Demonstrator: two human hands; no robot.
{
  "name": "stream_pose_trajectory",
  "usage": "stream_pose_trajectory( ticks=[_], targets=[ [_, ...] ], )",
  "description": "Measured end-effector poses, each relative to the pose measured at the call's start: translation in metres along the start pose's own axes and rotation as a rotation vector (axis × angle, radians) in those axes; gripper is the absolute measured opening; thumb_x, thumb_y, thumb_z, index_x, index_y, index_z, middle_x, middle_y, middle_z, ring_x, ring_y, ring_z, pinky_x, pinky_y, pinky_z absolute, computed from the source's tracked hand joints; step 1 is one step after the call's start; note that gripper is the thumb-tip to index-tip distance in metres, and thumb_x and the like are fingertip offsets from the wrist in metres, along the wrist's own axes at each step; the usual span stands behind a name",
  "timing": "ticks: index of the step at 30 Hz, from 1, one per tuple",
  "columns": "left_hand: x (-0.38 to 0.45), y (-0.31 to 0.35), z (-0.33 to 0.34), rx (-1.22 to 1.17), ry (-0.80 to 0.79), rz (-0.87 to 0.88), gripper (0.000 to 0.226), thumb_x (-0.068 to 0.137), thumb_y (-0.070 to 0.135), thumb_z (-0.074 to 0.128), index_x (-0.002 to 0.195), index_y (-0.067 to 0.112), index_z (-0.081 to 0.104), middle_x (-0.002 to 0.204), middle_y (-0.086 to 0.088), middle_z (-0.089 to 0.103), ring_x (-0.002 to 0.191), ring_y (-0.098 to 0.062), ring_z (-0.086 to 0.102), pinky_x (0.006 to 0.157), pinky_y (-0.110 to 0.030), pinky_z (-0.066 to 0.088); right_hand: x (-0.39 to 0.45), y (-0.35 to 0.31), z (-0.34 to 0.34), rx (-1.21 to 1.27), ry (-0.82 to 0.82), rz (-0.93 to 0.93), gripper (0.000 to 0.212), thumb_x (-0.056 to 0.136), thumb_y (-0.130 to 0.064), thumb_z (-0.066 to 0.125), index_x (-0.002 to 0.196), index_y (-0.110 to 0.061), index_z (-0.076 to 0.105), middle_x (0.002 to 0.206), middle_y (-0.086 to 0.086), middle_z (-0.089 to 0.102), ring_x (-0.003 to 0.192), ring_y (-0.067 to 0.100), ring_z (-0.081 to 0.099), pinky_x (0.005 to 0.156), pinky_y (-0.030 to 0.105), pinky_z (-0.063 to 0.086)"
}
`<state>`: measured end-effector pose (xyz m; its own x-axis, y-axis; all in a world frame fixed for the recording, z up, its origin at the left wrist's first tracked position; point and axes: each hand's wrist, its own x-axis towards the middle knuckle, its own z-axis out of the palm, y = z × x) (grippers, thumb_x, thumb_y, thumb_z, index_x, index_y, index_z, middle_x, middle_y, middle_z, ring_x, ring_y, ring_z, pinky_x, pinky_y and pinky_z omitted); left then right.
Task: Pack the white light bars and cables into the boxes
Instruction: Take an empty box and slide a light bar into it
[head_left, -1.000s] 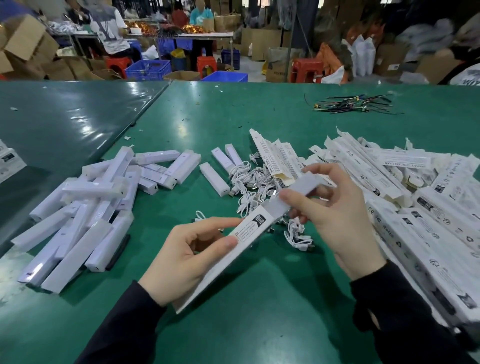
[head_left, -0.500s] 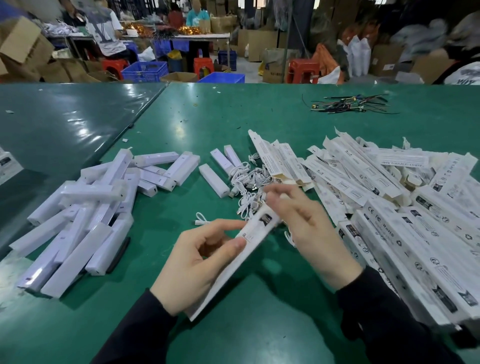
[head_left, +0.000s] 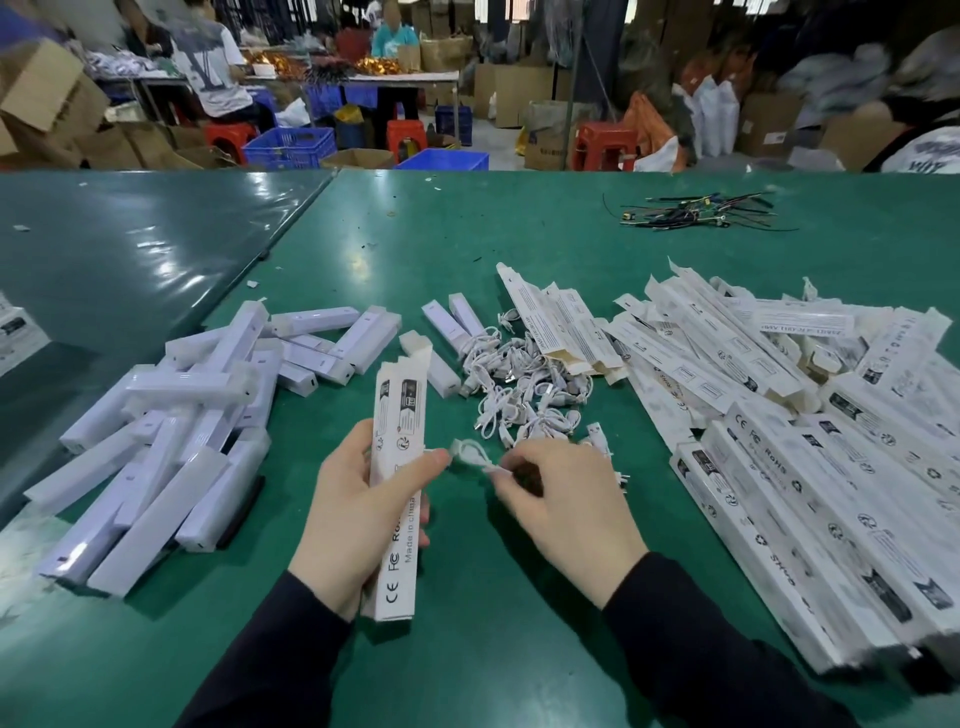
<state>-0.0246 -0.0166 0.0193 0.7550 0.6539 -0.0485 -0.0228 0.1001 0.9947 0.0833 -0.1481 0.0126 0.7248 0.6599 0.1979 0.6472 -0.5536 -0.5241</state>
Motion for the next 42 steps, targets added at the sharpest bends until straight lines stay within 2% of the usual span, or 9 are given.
stream_pose_trajectory(
  ticks=[5,10,14,19,21,24,28,32,42],
  targets=[
    [0.000,0.006,-0.002,-0.100,-0.014,-0.028,0.047,0.062,0.014,0.079,0.106,0.008,0.064,0.081,-0.004,0.073,0.050,-0.014,0.059,0.041,-0.023,0.047,-0.003,-0.012,-0.010,1.033,-0.247,0.212,0.010,0.093,-0.009,0.063,0.087,-0.008,0.072,0.069,0.002,0.071,0.058,0.009,0.064,0.056,0.016,0.048],
    [-0.004,0.008,-0.001,-0.061,0.009,0.111,0.052,0.052,0.018,0.083,0.099,0.013,0.063,0.070,-0.003,0.070,0.045,-0.014,0.057,0.041,-0.022,0.047,-0.007,-0.018,-0.012,1.218,-0.453,0.368,0.016,0.093,-0.019,0.063,0.093,-0.004,0.070,0.081,0.012,0.073,0.065,0.016,0.070,0.059,0.019,0.054],
    [-0.011,0.005,0.001,0.184,-0.120,0.340,0.048,0.061,0.009,0.087,0.099,0.028,0.065,0.083,-0.006,0.073,0.068,-0.014,0.069,0.058,-0.021,0.054,-0.003,-0.016,-0.017,1.339,-0.645,0.540,0.049,0.068,-0.052,0.074,0.089,-0.008,0.074,0.076,0.008,0.071,0.068,0.025,0.072,0.063,0.028,0.060],
    [-0.011,0.004,0.002,0.218,-0.245,0.405,0.047,0.065,0.009,0.082,0.102,0.033,0.066,0.089,0.000,0.073,0.074,-0.009,0.069,0.065,-0.018,0.053,0.001,-0.007,-0.022,1.336,-0.704,0.517,0.045,0.062,-0.039,0.080,0.091,-0.004,0.077,0.086,0.013,0.071,0.070,0.022,0.071,0.069,0.031,0.060],
    [-0.010,0.003,0.002,0.200,-0.261,0.391,0.046,0.065,0.011,0.083,0.102,0.032,0.066,0.088,0.000,0.074,0.073,-0.008,0.069,0.064,-0.017,0.053,0.004,-0.001,-0.026,1.338,-0.664,0.526,0.060,0.062,-0.032,0.081,0.104,0.009,0.069,0.095,0.021,0.068,0.074,0.024,0.070,0.066,0.030,0.060],
    [-0.010,0.003,0.002,0.228,-0.218,0.343,0.036,0.066,0.022,0.084,0.096,0.032,0.066,0.080,-0.004,0.072,0.061,-0.011,0.064,0.053,-0.022,0.051,0.006,0.005,-0.034,1.331,-0.534,0.497,0.043,0.068,-0.022,0.077,0.092,0.013,0.069,0.091,0.023,0.072,0.071,0.024,0.072,0.060,0.025,0.059],
    [-0.004,0.003,-0.007,0.271,-0.231,0.155,0.029,0.072,0.026,0.082,0.094,0.022,0.064,0.068,-0.005,0.065,0.043,-0.019,0.052,0.041,-0.030,0.048,0.007,0.009,-0.041,1.224,-0.002,0.312,0.028,0.071,-0.025,0.076,0.085,-0.002,0.077,0.088,0.019,0.074,0.080,0.028,0.073,0.066,0.028,0.060],
    [-0.006,0.000,-0.009,0.317,-0.553,-0.083,0.037,0.083,0.027,0.077,0.106,0.007,0.054,0.072,-0.015,0.068,0.038,-0.021,0.050,0.039,-0.025,0.045,0.006,0.004,-0.042,1.224,0.402,0.074,0.008,0.078,-0.019,0.076,0.081,-0.014,0.080,0.078,0.011,0.075,0.073,0.026,0.074,0.065,0.025,0.058],
    [-0.010,-0.001,-0.003,0.296,-0.655,0.024,0.023,0.079,0.031,0.075,0.087,0.020,0.056,0.067,-0.009,0.063,0.037,-0.021,0.050,0.040,-0.026,0.044,0.002,0.002,-0.025,0.858,0.447,-0.049,0.010,0.082,-0.008,0.075,0.078,-0.017,0.076,0.075,0.001,0.071,0.069,0.024,0.066,0.069,0.037,0.057]
  ],
)
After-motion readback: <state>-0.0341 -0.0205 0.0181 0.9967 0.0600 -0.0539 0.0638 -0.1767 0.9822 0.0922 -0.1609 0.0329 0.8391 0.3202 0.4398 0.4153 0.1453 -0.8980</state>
